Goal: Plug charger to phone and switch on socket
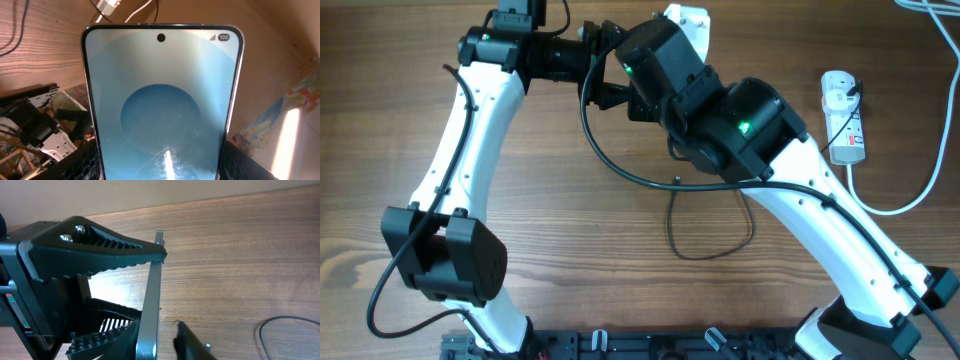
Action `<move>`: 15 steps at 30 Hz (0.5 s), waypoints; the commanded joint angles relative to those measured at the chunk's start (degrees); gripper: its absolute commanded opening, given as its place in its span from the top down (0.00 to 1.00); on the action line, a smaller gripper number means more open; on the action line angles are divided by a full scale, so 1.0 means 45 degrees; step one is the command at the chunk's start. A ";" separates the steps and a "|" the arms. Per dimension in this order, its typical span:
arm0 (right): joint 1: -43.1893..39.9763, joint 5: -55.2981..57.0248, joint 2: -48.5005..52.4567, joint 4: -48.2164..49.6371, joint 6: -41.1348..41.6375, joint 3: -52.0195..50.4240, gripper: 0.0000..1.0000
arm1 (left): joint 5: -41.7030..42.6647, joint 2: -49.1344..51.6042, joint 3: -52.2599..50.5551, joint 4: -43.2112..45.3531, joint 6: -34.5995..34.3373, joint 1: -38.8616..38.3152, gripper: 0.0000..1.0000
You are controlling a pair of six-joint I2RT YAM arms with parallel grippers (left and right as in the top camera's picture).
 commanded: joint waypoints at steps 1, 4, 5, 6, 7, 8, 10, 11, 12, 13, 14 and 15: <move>-0.0010 0.0301 0.0155 0.0092 -0.0015 0.0291 0.77 | 0.0690 -0.0442 0.0063 0.0039 -0.0029 0.0092 0.41; -0.0010 0.0301 0.0155 0.0141 -0.0015 0.0291 0.78 | 0.0782 -0.0442 0.0063 0.0039 -0.0029 0.0092 0.41; -0.0010 0.0296 0.0155 0.0151 -0.0010 0.0291 0.78 | 0.0782 -0.0442 0.0063 0.0039 -0.0029 0.0092 0.41; -0.0010 0.0301 0.0155 0.0160 -0.0010 0.0291 0.79 | 0.0782 -0.0442 0.0063 0.0039 -0.0029 0.0092 0.40; -0.0010 0.0301 0.0155 0.0165 -0.0010 0.0291 0.79 | 0.0782 -0.0442 0.0063 0.0039 -0.0029 0.0092 0.41; -0.0010 0.0301 0.0155 0.0175 -0.0015 0.0291 0.81 | 0.0782 -0.0442 0.0063 0.0039 -0.0029 0.0092 0.41; -0.0010 0.0301 0.0155 0.0194 -0.0015 0.0291 0.85 | 0.0782 -0.0442 0.0063 0.0039 -0.0029 0.0092 0.40; -0.0010 0.0301 0.0155 0.0204 -0.0005 0.0291 0.86 | 0.0782 -0.0442 0.0063 0.0039 -0.0029 0.0092 0.40; -0.0010 0.0291 0.0155 0.0219 -0.0010 0.0291 0.87 | 0.0782 -0.0442 0.0063 0.0039 -0.0029 0.0092 0.40; -0.0010 0.0219 0.0155 0.0243 -0.0005 0.0291 0.88 | 0.0782 -0.0442 0.0063 0.0039 -0.0029 0.0092 0.40; -0.0010 0.0175 0.0155 0.0243 0.0000 0.0291 0.90 | 0.0782 -0.0442 0.0063 0.0039 -0.0029 0.0092 0.40; -0.0010 0.0151 0.0155 0.0238 0.0005 0.0291 0.92 | 0.0782 -0.0442 0.0063 0.0044 -0.0029 0.0092 0.39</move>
